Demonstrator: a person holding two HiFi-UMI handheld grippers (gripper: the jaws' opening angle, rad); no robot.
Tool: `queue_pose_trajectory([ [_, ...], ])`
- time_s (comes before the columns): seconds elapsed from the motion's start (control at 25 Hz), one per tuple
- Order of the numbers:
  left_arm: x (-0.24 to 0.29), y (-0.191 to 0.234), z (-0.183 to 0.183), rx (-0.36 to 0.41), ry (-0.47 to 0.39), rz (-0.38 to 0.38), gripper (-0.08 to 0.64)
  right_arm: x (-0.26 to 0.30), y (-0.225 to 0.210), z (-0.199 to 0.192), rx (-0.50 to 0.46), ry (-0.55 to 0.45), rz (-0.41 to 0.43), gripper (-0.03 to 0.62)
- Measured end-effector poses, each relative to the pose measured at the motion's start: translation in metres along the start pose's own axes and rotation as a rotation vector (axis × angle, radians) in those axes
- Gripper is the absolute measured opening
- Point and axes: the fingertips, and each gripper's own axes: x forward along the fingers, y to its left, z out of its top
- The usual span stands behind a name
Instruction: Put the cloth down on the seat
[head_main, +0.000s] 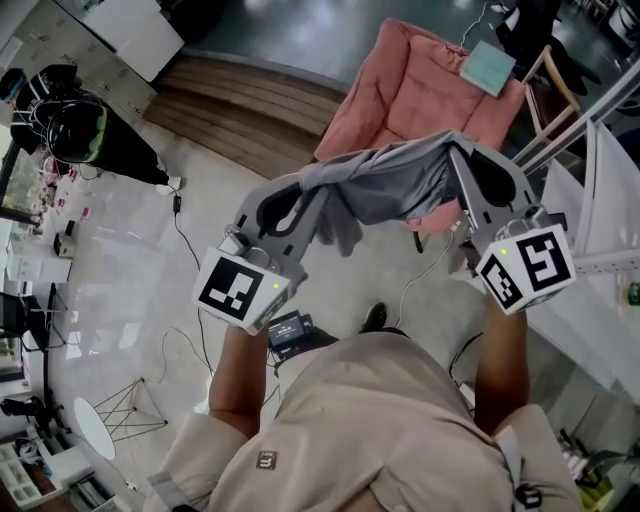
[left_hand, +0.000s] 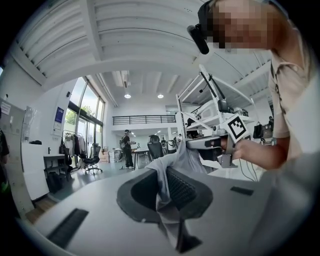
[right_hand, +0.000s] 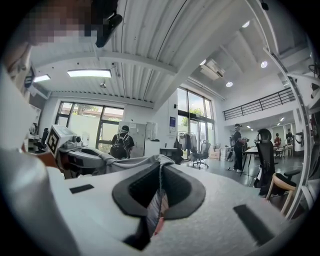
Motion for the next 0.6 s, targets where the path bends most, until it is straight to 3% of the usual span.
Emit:
queue_pose_trajectory([
  [0.2,0.019,0.0,-0.008,-0.007,0.026,0.011,0.032,0.004,-0.018,-0.01,0.007,0.002,0.003,0.005],
  [0.6,0.067,0.024,-0.02,-0.004,0.016,-0.107,0.032,0.025,-0.046,-0.026,0.011,0.045,-0.091,0.005],
])
